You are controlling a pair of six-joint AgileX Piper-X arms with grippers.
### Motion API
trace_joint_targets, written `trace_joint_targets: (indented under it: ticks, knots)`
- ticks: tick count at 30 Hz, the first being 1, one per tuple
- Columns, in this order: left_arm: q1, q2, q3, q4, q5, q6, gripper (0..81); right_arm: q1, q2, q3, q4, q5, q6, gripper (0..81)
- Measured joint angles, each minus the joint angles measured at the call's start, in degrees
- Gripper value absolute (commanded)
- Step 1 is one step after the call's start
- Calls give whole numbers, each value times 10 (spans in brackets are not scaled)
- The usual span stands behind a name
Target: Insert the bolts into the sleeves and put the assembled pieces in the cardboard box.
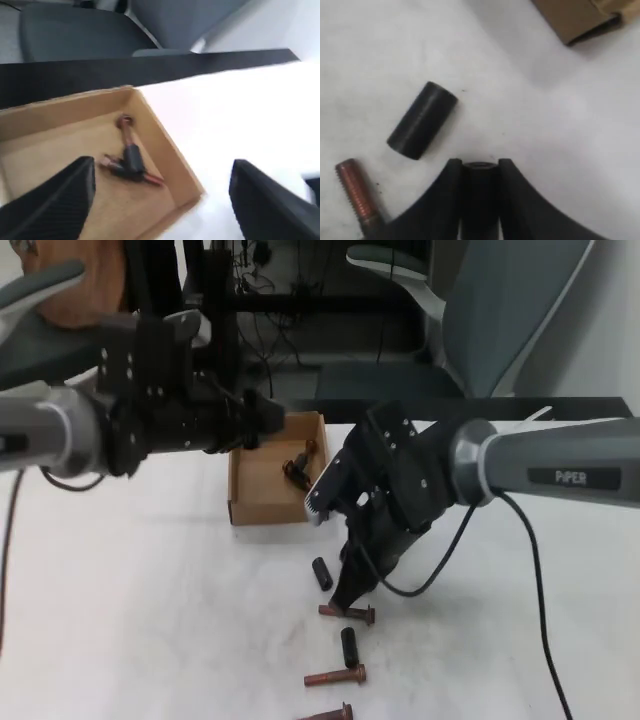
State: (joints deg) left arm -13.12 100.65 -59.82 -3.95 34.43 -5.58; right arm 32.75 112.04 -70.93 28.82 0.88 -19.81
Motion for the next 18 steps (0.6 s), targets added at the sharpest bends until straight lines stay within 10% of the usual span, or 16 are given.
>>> trace_joint_targets:
  ticks: [8, 18]
  knots:
    - [-52, -60, -2, 274, 47, 237, 634, -44, -94, 17, 12, 17, 96, 6]
    - [-183, -60, -2, 514, -51, 474, 634, -90, -287, 99, 21, 31, 170, 6]
